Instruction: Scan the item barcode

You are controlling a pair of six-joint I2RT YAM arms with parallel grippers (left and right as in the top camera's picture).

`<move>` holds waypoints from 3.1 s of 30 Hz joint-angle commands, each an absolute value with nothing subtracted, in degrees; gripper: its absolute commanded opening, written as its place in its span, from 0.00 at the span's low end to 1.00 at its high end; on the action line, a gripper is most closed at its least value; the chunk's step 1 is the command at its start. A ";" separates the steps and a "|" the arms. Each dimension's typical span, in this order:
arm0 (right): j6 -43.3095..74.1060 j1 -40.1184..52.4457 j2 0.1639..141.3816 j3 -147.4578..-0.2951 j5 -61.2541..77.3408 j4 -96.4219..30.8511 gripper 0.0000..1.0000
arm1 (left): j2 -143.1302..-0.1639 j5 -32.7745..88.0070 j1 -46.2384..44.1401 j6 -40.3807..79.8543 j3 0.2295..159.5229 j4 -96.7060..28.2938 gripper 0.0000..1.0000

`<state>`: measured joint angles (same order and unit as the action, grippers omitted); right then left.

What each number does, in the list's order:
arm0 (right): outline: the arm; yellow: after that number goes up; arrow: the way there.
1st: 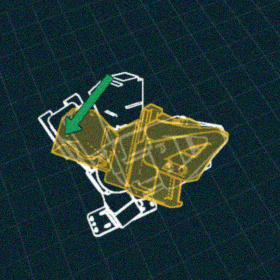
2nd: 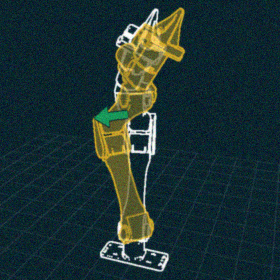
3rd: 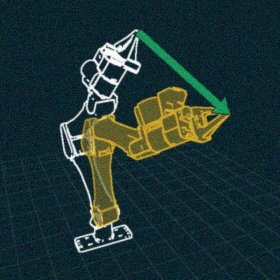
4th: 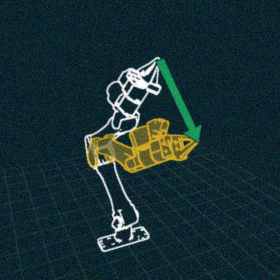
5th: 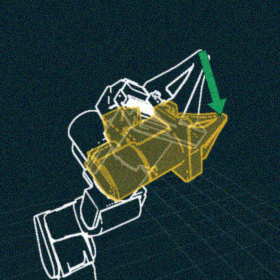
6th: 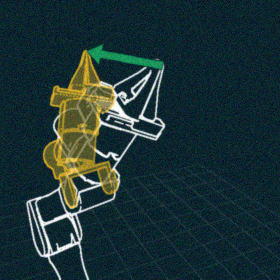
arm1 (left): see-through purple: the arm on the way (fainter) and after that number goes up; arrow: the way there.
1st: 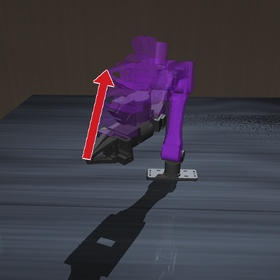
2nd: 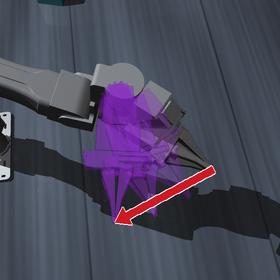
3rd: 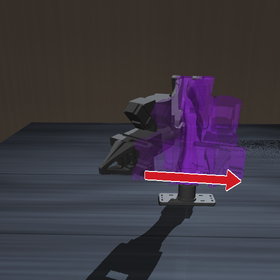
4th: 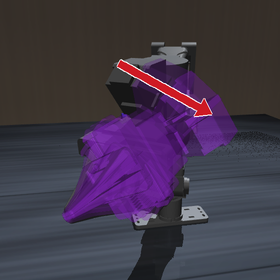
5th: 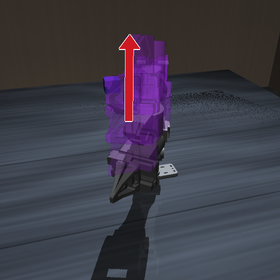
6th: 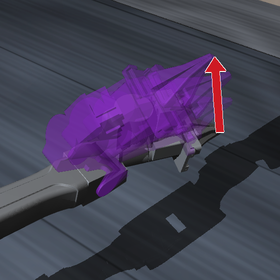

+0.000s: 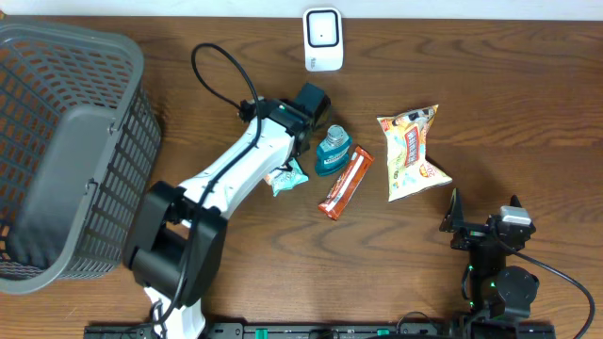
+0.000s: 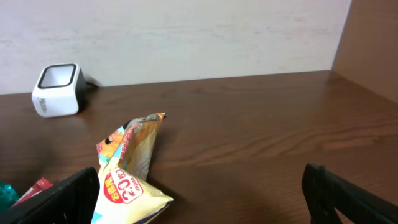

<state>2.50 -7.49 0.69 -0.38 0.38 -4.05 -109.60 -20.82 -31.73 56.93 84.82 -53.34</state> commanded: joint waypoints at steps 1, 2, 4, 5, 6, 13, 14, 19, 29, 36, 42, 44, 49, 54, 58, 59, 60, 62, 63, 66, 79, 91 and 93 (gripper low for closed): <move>2.48 -7.73 0.32 -0.32 0.12 -4.32 0.99 | -102.78 -25.87 -31.68 55.46 89.10 -55.72 0.98; 2.48 -7.73 0.32 -0.32 0.12 -4.32 0.99 | -101.54 -26.44 -31.68 54.89 89.47 -55.92 0.98; 2.48 -7.73 0.32 -0.32 0.12 -4.32 0.99 | -97.86 -27.77 -31.68 53.34 90.37 -55.83 0.98; 2.48 -7.73 0.32 -0.32 0.12 -4.32 0.99 | -96.29 -28.73 -31.68 53.15 90.74 -55.81 0.98; 2.48 -7.73 0.32 -0.32 0.12 -4.32 0.99 | -94.67 -29.85 -31.68 52.86 91.07 -55.61 0.98; 2.48 -7.73 0.32 -0.32 0.12 -4.32 0.99 | -81.89 -37.80 -30.92 45.43 91.88 -45.63 0.98; 2.48 -7.73 0.32 -0.32 0.12 -4.32 0.99 | -80.55 -38.57 -30.74 44.23 91.88 -43.86 0.98; 2.48 -7.73 0.32 -0.32 0.12 -4.32 0.99 | -75.44 -42.41 -29.61 33.08 91.88 -34.76 0.98; 2.48 -7.73 0.32 -0.32 0.12 -4.32 0.99 | -73.65 -49.12 -29.54 18.02 91.72 -30.35 0.98; 2.48 -7.73 0.32 -0.32 0.12 -4.32 0.99 | -70.43 -49.12 -29.54 18.02 90.19 -30.61 0.98; 2.48 -7.73 0.32 -0.32 0.12 -4.32 0.99 | -65.67 -48.07 -29.54 18.50 88.14 -30.46 0.98; 2.48 -7.73 0.32 -0.32 0.12 -4.32 0.99 | -63.79 -46.44 -29.54 18.50 87.53 -30.46 0.98; 2.48 -7.73 0.32 -0.32 0.12 -4.34 0.99 | -57.71 -43.94 -29.54 18.70 85.58 -29.93 0.98; 2.48 -7.73 0.32 -0.32 0.12 -4.32 0.99 | -51.92 -43.92 -29.54 19.18 85.19 -29.45 0.98; 2.48 -7.73 0.32 -0.32 0.12 -4.32 0.99 | -47.18 -43.90 -29.54 19.16 85.19 -29.47 0.98; 2.48 -7.73 0.32 -0.32 0.12 -4.32 0.99 | -46.06 -43.88 -29.54 19.16 85.19 -29.47 0.98; 2.48 -7.73 0.32 -0.32 0.12 -4.32 0.99 | -44.84 -43.88 -29.54 19.16 85.19 -29.47 0.98; 2.48 -7.73 0.32 -0.32 0.12 -4.32 0.99 | -42.92 -43.90 -29.54 19.16 85.19 -29.47 0.98; 2.48 -7.73 0.32 -0.32 0.12 -4.32 0.99 | -42.17 -43.88 -29.54 19.16 85.19 -29.47 0.98; 2.48 -7.73 0.32 -0.32 0.12 -4.32 0.99 | -40.34 -43.55 -29.52 19.16 85.19 -29.45 0.98; 2.48 -7.73 0.32 -0.32 0.12 -4.32 0.99 | -38.35 -38.35 -29.12 19.09 85.17 -29.63 0.98; 15.40 -7.73 0.32 -0.32 8.78 -3.64 0.99 | -36.80 -30.70 -18.11 17.39 85.17 -29.91 0.98; 22.06 -7.64 0.45 -0.32 13.65 -3.40 0.99 | -35.73 -27.38 -16.71 17.37 85.17 -30.28 0.98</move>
<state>10.70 -7.49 0.69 -0.38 5.63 -3.60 -37.69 -33.85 -18.57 19.00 85.52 -30.15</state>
